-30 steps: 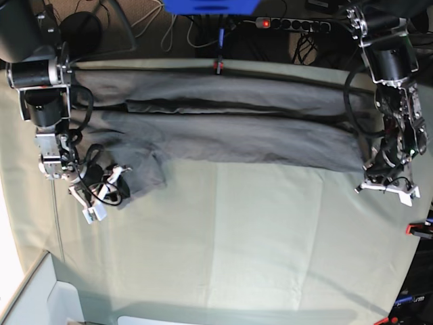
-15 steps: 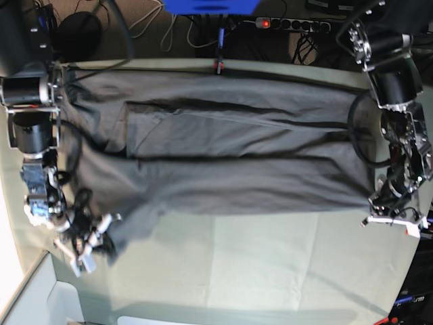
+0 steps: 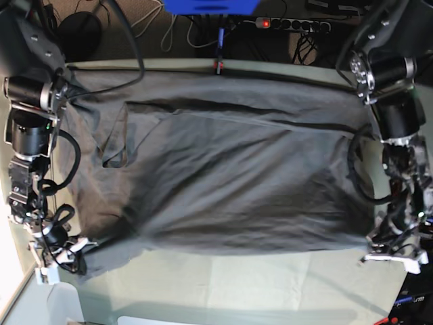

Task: Layout the t-shirt on the table in an organized manner, then fold the t-shirt properly
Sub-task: 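Lift the strip ends with both grippers and flip the strip over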

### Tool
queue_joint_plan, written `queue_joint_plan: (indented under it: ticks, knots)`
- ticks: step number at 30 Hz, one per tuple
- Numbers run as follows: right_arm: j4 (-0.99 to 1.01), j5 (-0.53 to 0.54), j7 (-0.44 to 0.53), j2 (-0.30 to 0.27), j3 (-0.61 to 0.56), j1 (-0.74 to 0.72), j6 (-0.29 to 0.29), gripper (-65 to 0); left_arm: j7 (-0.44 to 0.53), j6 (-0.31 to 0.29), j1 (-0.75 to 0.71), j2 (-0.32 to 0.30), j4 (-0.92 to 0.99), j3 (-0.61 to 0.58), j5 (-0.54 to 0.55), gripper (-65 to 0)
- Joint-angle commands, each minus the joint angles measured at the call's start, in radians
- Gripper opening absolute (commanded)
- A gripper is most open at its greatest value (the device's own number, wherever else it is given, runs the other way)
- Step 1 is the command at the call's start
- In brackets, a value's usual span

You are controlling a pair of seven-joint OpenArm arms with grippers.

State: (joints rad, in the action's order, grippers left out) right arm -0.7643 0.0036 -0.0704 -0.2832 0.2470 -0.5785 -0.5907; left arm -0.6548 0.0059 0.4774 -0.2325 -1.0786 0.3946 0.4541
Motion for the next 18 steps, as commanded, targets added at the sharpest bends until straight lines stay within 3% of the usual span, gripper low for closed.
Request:
queue_joint_plan:
  ticks: [1,18]
  knots:
    - [-0.022,0.016,0.028,-0.017,0.012,-0.015,0.004,-65.0,0.017,-0.004,0.030,-0.009,-0.007,-0.004,0.007,-65.0]
    - [-0.427,0.017,0.033,0.042,0.174,0.351,0.002,-65.0,0.013,-0.004,-0.016,-0.005,-0.028,0.000,0.010,-65.0]
